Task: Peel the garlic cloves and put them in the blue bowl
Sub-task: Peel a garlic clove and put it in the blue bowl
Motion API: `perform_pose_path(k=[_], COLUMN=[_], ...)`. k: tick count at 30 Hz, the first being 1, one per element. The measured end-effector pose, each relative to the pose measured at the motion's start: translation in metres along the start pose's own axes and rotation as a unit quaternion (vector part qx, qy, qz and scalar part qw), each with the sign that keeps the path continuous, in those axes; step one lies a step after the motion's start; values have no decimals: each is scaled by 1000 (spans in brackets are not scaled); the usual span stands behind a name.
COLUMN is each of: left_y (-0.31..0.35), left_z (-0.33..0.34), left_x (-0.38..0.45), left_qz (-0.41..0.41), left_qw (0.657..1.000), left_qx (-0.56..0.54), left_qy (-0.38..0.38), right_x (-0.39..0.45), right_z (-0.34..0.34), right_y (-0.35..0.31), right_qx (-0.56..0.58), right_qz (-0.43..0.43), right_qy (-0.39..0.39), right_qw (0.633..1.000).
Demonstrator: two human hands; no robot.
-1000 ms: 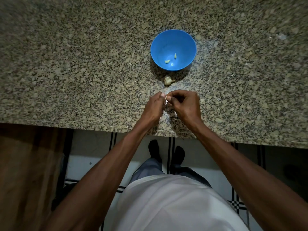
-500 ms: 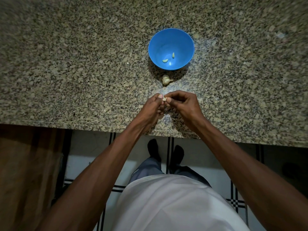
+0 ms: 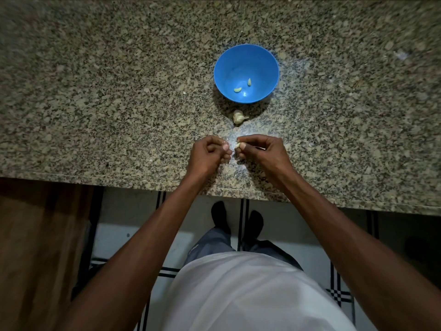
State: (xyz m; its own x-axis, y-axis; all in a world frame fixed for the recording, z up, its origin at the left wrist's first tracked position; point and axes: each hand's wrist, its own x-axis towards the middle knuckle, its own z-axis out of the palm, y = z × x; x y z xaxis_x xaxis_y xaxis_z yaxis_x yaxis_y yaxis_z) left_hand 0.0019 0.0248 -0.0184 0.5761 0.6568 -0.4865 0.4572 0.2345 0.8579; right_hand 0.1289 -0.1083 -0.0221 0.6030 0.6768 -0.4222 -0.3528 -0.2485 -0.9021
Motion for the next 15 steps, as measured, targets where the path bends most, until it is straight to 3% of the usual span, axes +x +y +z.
perform_pose_path(k=[3, 6, 15], left_y=[-6, -7, 0], left_z=[-4, -2, 6], left_x=[-1, -5, -12], left_qz=[42, 64, 13], left_qw=[997, 997, 998], left_qx=[57, 43, -61], left_qy=[21, 4, 16], right_x=[-1, -4, -4], right_z=[3, 4, 12], right_y=[1, 0, 1], right_qx=[12, 20, -51], right_qz=[4, 2, -36], right_qy=[-7, -20, 40], right_qw=[1000, 1000, 997])
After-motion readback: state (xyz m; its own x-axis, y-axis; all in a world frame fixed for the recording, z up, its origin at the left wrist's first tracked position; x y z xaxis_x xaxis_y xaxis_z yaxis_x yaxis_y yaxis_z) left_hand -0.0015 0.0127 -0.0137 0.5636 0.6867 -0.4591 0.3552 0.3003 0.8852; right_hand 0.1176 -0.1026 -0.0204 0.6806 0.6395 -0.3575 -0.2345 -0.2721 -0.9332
